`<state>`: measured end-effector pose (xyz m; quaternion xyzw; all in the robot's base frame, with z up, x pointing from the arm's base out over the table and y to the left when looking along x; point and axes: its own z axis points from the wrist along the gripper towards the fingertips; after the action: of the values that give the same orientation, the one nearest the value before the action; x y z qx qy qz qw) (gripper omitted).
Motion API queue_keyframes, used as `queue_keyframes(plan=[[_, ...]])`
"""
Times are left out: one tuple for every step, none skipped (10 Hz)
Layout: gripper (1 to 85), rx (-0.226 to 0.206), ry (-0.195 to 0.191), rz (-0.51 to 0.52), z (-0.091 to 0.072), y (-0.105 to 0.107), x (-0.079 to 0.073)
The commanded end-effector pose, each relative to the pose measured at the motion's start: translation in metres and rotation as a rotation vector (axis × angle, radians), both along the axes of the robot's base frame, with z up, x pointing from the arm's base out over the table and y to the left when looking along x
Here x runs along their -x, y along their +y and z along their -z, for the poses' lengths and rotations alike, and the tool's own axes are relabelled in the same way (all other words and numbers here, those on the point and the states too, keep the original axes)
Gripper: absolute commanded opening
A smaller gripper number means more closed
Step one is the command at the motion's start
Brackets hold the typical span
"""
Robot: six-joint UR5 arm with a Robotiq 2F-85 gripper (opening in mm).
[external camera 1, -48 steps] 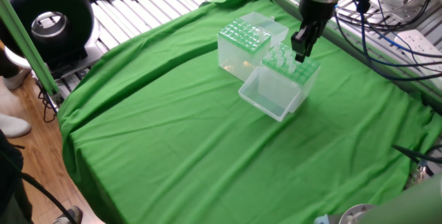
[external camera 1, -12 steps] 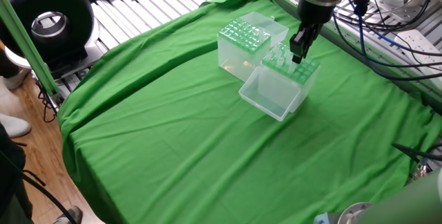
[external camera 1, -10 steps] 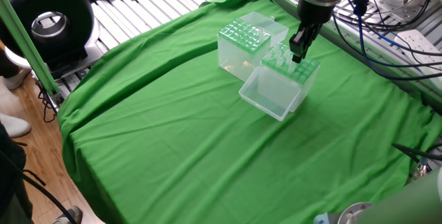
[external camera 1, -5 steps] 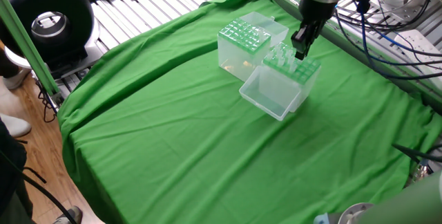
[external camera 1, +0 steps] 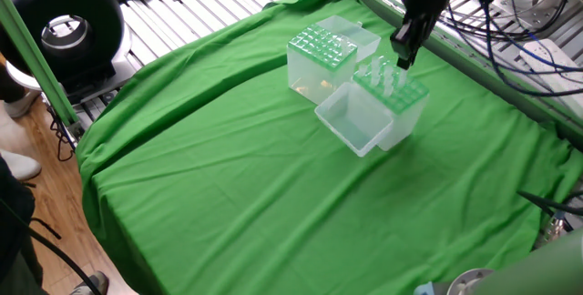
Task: Insert a large pipette tip into the holder for large pipette tips
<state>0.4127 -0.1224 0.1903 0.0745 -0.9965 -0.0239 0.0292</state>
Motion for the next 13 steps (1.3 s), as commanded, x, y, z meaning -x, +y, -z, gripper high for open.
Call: queue_keyframes(plan=[[9.3, 0.001, 0.021, 0.001, -0.032, 0.002, 0.004], [9.3, 0.006, 0.030, 0.001, -0.042, 0.002, 0.005], [9.0, 0.008, 0.038, 0.002, -0.055, 0.005, 0.005], [8.3, 0.012, 0.043, 0.002, -0.064, 0.007, 0.006], [8.3, 0.017, 0.044, -0.001, -0.071, 0.007, 0.007], [8.3, 0.027, 0.047, -0.010, -0.076, 0.004, 0.009], [8.0, 0.041, 0.053, -0.023, -0.081, -0.001, 0.011], [7.7, 0.043, 0.062, -0.028, -0.087, -0.003, 0.012], [7.7, 0.044, 0.062, -0.034, -0.088, -0.004, 0.012], [6.7, 0.044, 0.058, -0.034, -0.088, -0.004, 0.011], [6.0, 0.042, 0.036, -0.041, -0.087, -0.004, 0.005], [6.3, 0.046, 0.018, -0.043, -0.087, -0.004, 0.001], [4.3, 0.070, 0.017, -0.042, -0.087, -0.011, 0.000]])
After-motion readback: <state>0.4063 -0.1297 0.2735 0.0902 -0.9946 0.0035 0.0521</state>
